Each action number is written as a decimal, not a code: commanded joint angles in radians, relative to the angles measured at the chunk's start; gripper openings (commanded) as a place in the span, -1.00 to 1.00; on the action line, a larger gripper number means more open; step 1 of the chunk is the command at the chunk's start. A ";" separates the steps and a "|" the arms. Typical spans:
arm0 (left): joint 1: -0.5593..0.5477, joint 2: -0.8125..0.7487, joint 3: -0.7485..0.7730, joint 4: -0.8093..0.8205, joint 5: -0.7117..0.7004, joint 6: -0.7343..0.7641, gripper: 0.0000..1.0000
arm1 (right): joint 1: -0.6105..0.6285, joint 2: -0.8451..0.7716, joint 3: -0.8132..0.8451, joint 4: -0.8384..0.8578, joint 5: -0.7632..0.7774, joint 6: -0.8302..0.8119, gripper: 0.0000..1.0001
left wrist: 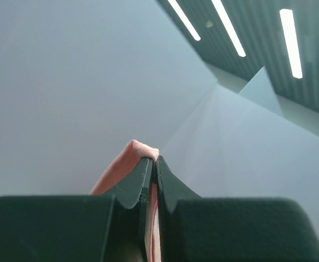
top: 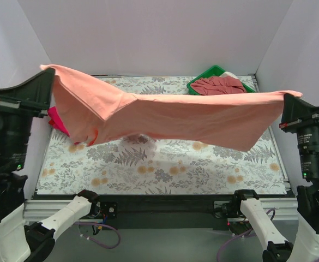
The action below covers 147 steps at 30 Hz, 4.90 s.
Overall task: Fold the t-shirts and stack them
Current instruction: Flatten the tshirt out, then fold the tshirt
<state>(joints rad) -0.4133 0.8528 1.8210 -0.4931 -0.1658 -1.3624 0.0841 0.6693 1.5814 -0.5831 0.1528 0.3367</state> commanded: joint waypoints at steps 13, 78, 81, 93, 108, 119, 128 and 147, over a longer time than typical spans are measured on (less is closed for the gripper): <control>0.047 0.015 0.279 0.027 0.138 0.097 -1.00 | -0.006 -0.028 0.187 -0.012 -0.113 0.032 -0.97; 0.186 1.259 -0.210 0.360 -0.112 0.121 -1.00 | -0.047 1.144 -0.339 0.411 0.103 0.042 -0.97; 0.188 1.287 -0.178 0.354 -0.118 0.123 -1.00 | -0.058 1.173 -0.301 0.410 0.122 0.036 -0.97; 0.189 1.140 -0.293 0.211 -0.068 -0.006 -1.00 | -0.060 1.040 -0.375 0.411 0.013 -0.001 -0.97; 0.111 0.508 -0.816 0.183 -0.093 -0.208 -1.00 | -0.060 0.906 -0.454 0.344 -0.012 -0.059 -0.97; 0.007 0.232 -0.962 0.001 -0.139 -0.331 -1.00 | -0.058 0.883 -0.414 0.301 -0.032 -0.097 -0.97; -0.005 0.098 -1.009 -0.099 -0.087 -0.406 -1.00 | -0.060 0.863 -0.403 0.266 -0.024 -0.123 -0.97; -0.013 -0.129 -1.100 -0.211 0.009 -0.475 -1.00 | -0.060 0.839 -0.417 0.230 -0.032 -0.139 -0.97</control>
<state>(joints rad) -0.4232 0.7441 0.7471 -0.6563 -0.1795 -1.8305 0.0326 1.5303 1.1435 -0.3508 0.1204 0.2131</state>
